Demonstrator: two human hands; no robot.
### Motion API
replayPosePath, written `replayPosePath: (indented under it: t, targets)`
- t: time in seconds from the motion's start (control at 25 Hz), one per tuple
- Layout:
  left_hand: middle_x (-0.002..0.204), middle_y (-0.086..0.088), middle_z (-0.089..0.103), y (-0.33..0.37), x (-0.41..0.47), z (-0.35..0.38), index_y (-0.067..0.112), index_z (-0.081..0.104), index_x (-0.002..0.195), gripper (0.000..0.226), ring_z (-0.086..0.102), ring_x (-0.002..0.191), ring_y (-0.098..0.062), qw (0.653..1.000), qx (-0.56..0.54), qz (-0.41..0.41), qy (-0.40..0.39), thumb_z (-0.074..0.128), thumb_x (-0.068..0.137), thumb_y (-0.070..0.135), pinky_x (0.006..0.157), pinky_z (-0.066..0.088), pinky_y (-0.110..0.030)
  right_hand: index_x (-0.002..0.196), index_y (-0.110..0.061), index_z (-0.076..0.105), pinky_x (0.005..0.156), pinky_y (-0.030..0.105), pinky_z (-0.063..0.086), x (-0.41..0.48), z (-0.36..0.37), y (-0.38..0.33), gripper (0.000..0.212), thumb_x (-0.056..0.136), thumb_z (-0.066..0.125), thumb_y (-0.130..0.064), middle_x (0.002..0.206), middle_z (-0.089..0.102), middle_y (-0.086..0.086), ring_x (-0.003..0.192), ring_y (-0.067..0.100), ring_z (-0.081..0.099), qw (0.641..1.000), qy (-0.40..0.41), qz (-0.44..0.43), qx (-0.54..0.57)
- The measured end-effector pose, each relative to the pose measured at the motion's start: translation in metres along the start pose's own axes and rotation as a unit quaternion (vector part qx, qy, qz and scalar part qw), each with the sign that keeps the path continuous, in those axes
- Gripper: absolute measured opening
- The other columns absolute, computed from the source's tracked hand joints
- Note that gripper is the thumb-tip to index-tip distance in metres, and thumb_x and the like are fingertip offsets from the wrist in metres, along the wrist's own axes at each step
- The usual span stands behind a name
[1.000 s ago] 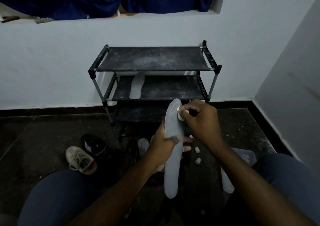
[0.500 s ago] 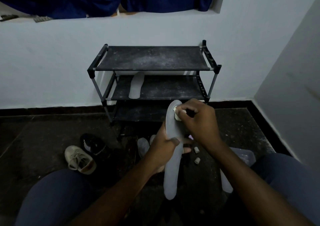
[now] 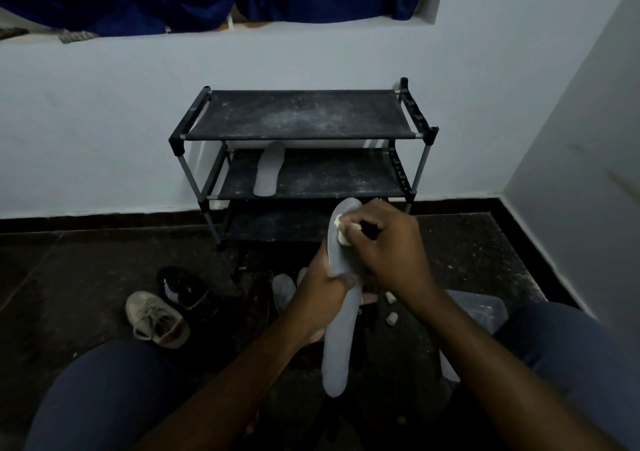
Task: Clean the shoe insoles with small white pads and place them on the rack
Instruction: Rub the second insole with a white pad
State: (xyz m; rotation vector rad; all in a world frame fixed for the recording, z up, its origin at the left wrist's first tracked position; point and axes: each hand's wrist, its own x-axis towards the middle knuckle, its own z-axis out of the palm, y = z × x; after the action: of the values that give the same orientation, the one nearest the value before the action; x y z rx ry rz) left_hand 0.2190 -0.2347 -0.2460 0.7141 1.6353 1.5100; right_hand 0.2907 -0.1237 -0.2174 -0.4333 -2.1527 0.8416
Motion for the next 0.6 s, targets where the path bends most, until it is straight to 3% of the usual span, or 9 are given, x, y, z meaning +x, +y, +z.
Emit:
replayPosePath:
  t: [0.04,0.12,0.24,0.32,0.44,0.52,0.6]
  targets:
    - [0.116,0.001,0.065,-0.002,0.0,-0.003,0.017,0.047,0.141,0.057,0.062,0.123,-0.026,0.999,0.027,0.016,0.018,0.062,0.09,-0.002,0.105,0.05,-0.049,0.097,-0.013,0.081,0.083,0.02,0.054,-0.004,0.002,-0.004,0.015,0.089,0.073,-0.003,0.097,0.075,-0.004,0.091,0.002,0.068,0.999,-0.031,-0.011,0.015]
    - [0.12,0.002,0.067,-0.008,0.001,-0.01,0.022,0.055,0.131,0.048,0.066,0.114,-0.015,0.994,0.08,0.051,0.052,0.066,0.09,0.0,0.101,0.054,-0.044,0.099,-0.013,0.081,0.084,0.017,0.053,-0.009,0.004,-0.009,0.016,0.089,0.074,-0.003,0.098,0.075,-0.006,0.093,0.002,0.069,0.996,-0.076,-0.016,0.044]
    - [0.122,0.006,0.068,-0.003,-0.002,-0.003,0.029,0.054,0.13,0.052,0.066,0.111,-0.003,0.995,0.067,0.064,0.039,0.066,0.091,-0.004,0.094,0.056,-0.026,0.097,-0.013,0.081,0.082,0.023,0.056,-0.001,0.004,-0.004,0.015,0.089,0.073,-0.003,0.095,0.075,-0.005,0.09,0.002,0.069,0.999,0.002,0.013,0.029]
    - [0.127,0.007,0.066,-0.008,-0.003,-0.002,0.025,0.051,0.138,0.056,0.065,0.115,-0.004,0.995,0.065,0.078,0.024,0.065,0.092,-0.005,0.095,0.055,-0.027,0.094,-0.013,0.08,0.08,0.025,0.056,0.002,0.003,-0.003,0.014,0.089,0.071,-0.003,0.092,0.073,-0.004,0.087,0.003,0.067,0.998,0.052,0.023,0.011]
    - [0.127,0.004,0.066,-0.009,-0.002,-0.007,0.023,0.053,0.135,0.051,0.065,0.116,-0.01,0.993,0.086,0.07,0.051,0.064,0.093,-0.003,0.099,0.055,-0.036,0.094,-0.012,0.08,0.082,0.018,0.053,-0.008,0.006,-0.008,0.014,0.088,0.072,-0.002,0.094,0.074,-0.005,0.09,0.002,0.068,1.0,-0.008,0.006,0.027]
    - [0.131,-0.008,0.064,-0.008,-0.001,-0.003,0.017,0.05,0.136,0.042,0.065,0.118,-0.014,0.997,0.067,0.015,0.025,0.058,0.098,0.0,0.105,0.052,-0.037,0.095,-0.013,0.08,0.082,0.017,0.053,-0.014,0.006,-0.011,0.014,0.088,0.073,-0.004,0.094,0.074,-0.008,0.09,0.002,0.069,0.997,-0.058,0.018,0.041]
    - [0.144,-0.037,0.041,-0.015,-0.006,-0.007,-0.009,0.031,0.147,0.041,0.065,0.116,-0.015,0.995,-0.087,-0.051,-0.009,0.031,0.108,0.002,0.12,0.03,-0.032,0.095,-0.014,0.08,0.079,0.018,0.054,-0.01,0.005,-0.006,0.012,0.088,0.074,-0.006,0.092,0.074,-0.008,0.087,0.002,0.069,0.999,-0.028,0.029,0.035]
